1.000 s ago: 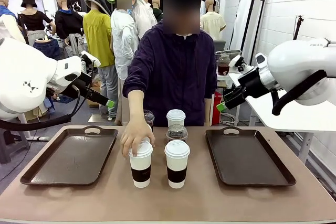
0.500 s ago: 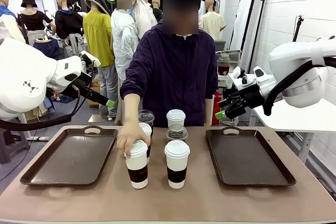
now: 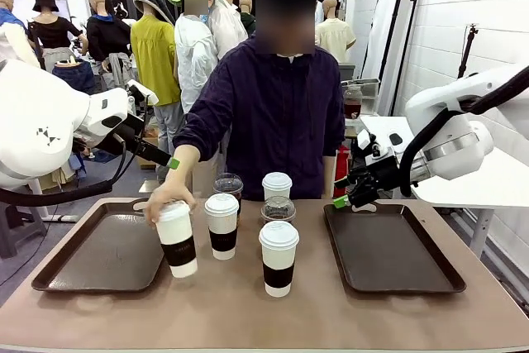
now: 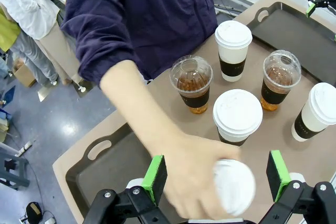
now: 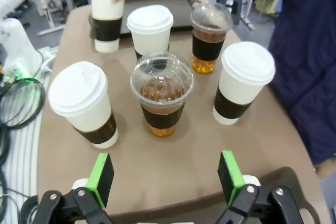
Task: Distribute the coffee onto the tray.
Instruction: Pick up one iced Americano and place it on the right Handle tray.
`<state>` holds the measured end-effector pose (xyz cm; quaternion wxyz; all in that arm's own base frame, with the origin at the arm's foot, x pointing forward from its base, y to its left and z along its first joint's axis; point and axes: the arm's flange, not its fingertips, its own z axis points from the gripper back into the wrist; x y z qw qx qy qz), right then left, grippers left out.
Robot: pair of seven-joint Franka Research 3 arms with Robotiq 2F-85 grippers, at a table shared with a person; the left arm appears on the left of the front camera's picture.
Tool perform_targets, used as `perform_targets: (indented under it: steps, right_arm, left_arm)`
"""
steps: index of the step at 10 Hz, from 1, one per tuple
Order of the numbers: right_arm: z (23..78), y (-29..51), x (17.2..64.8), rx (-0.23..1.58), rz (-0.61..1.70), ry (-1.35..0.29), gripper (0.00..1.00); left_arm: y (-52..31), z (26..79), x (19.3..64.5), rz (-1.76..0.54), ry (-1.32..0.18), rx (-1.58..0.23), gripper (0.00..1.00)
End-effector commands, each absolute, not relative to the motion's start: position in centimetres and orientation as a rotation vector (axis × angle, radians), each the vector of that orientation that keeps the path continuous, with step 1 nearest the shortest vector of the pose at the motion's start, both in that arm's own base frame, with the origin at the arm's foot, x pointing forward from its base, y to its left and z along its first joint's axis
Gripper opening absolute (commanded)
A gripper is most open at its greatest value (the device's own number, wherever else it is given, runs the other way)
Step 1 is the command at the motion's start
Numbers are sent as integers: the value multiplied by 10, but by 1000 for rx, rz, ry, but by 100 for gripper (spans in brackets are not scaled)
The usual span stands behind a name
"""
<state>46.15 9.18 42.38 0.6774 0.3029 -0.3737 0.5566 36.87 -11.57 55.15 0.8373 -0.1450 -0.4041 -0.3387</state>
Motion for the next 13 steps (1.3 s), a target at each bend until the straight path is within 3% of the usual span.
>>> perform_targets:
  steps: [1, 2, 6, 13]
  right_arm:
    - [443, 95, 461, 528, 1173, -768, 100]
    - [424, 92, 462, 681, 1251, -840, 100]
    - [428, 93, 461, 652, 1240, -819, 100]
    - [340, 104, 488, 825, 1241, -987, 100]
  left_arm:
    - [-115, 552, 369, -715, -856, -308, 100]
    - [-115, 552, 369, -715, -856, -308, 100]
    - [-115, 552, 369, -715, -856, -308, 100]
    - [-115, 552, 369, -715, -856, -308, 100]
